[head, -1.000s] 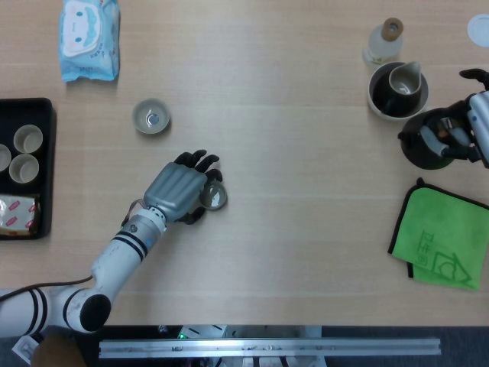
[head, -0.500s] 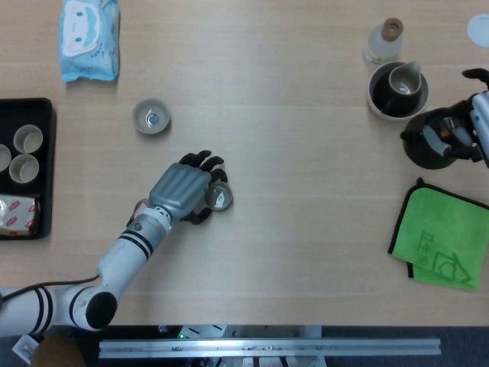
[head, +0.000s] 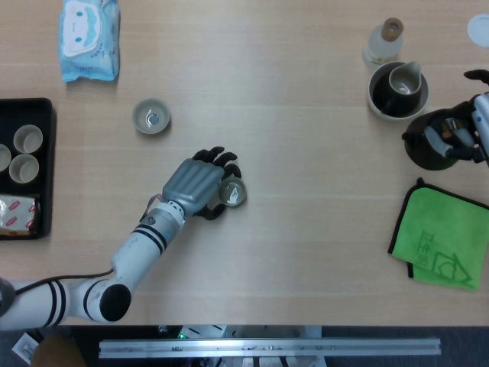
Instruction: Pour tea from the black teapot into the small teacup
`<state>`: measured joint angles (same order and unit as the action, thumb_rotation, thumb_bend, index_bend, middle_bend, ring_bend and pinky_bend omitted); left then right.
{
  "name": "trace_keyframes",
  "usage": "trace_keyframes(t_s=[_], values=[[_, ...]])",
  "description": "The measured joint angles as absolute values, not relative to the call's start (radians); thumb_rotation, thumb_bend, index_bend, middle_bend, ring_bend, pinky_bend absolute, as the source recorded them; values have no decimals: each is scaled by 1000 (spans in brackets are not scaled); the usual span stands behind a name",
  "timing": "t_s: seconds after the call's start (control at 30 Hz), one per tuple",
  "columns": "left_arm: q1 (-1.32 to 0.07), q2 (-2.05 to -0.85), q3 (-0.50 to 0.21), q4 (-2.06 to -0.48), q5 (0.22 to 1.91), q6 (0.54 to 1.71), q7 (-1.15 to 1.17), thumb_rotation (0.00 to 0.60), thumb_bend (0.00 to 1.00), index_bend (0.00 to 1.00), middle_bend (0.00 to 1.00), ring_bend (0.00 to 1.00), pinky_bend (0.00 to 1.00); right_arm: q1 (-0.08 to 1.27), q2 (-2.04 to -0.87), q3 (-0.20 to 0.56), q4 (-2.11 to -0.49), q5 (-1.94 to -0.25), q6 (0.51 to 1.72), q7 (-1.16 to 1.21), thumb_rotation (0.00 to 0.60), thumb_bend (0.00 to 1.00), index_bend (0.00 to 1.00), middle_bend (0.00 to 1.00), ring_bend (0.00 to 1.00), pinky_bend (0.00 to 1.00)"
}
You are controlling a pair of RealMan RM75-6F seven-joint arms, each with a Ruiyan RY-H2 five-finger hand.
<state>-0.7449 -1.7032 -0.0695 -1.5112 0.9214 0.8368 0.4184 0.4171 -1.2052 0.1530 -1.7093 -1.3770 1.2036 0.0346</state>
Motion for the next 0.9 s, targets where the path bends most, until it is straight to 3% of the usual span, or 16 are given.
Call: trace_keyframes(t_s=[0.57,0.77,0.9], values=[[-817,-1785,-100,-1461,824,833,489,600,346,297,124,52,112,412,-1201,153,-1710,-1384,1209,48,523,294,1000,995,981,204],[-823,-1790,-89,-1452,799,834,496,600,346,234,111,48,112,409,-1199,153,-1710,-1386,1214,55,522,293,1000,995,981,204],[-819,-1779,-87,-1470,814,844,486,600,345,119,78,14,112,408,-1198,153,-1710,-1389,1215,57,522,294,1000,995,981,204]])
